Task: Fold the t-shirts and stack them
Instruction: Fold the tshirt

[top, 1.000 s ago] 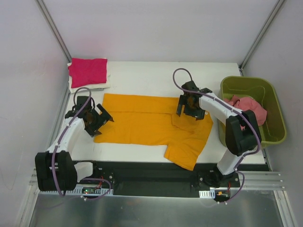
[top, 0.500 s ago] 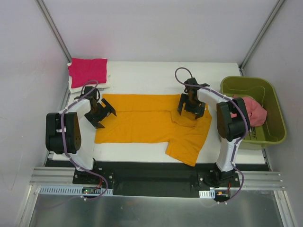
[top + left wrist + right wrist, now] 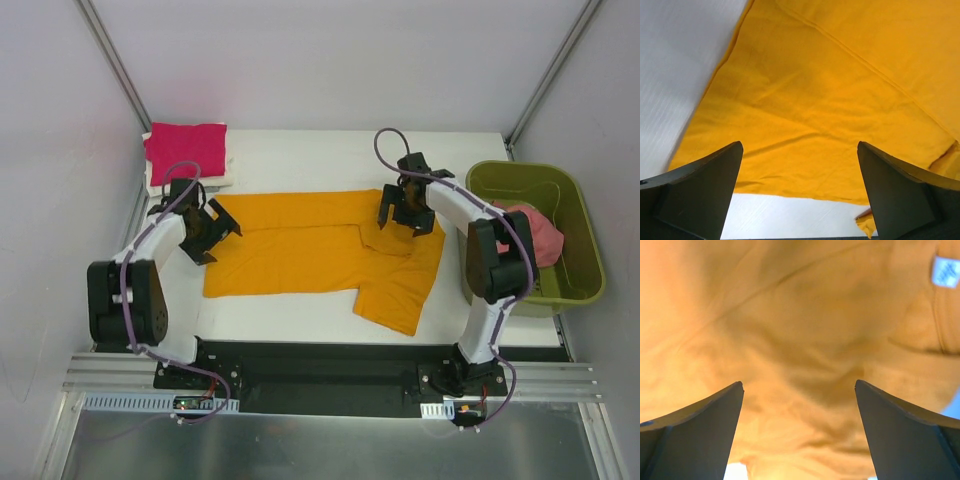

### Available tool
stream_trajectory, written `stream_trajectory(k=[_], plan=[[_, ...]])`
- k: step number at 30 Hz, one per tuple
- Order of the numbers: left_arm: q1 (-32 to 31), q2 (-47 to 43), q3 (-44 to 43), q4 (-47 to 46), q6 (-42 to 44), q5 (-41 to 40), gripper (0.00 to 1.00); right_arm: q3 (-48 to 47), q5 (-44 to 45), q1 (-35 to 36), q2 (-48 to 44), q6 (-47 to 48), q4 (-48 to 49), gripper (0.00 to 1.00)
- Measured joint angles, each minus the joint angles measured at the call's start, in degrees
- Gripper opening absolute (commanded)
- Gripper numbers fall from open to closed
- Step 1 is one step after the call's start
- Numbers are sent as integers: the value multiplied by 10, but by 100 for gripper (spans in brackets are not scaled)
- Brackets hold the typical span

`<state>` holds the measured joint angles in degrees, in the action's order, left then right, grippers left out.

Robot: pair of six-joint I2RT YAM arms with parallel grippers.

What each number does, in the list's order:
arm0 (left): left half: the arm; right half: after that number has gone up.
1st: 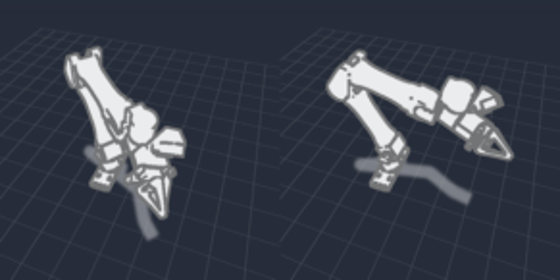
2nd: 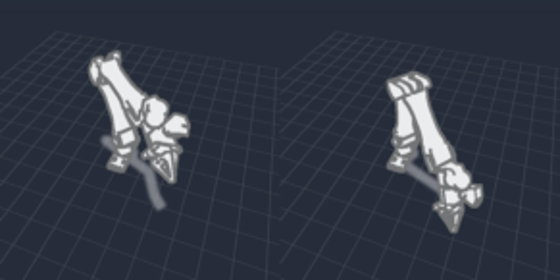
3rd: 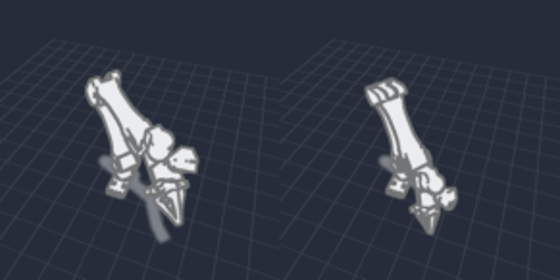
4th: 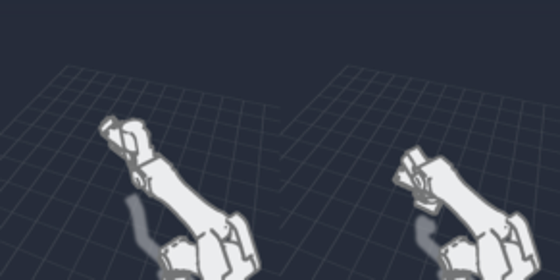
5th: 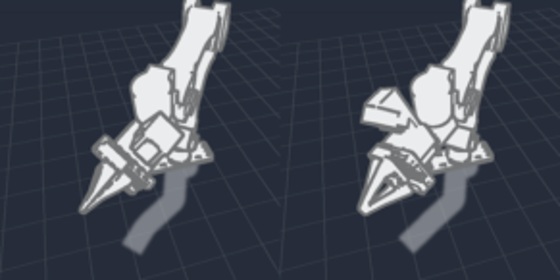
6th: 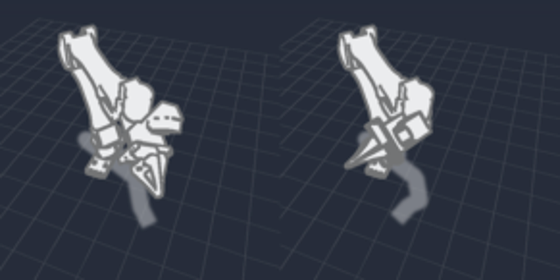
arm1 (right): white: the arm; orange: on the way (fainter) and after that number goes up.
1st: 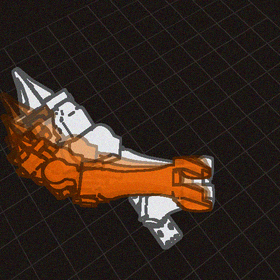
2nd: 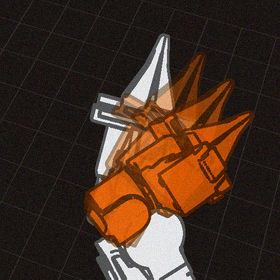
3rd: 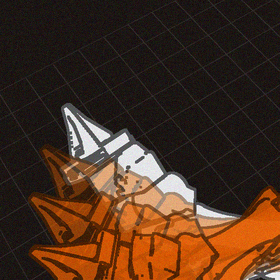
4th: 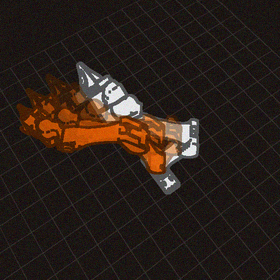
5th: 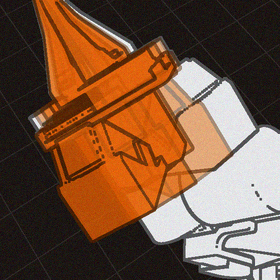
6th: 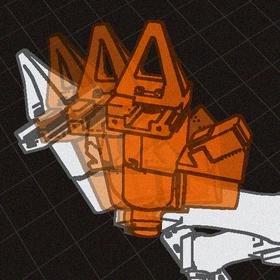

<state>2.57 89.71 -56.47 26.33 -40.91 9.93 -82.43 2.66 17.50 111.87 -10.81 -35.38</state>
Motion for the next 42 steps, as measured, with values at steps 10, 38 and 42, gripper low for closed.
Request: stream_trajectory(k=[10, 38, 42], plan=[[0, -294, 160, 94, -28, -80, 99, 190, 14, 84, -322, 24, 68, 100], [9, -228, 255, 34, -115, -192, 0, 381, 19, 138, -509, 25, 51, 98], [9, -225, 255, 16, -115, -185, 0, 381, 22, 214, -508, 22, 19, 97]])
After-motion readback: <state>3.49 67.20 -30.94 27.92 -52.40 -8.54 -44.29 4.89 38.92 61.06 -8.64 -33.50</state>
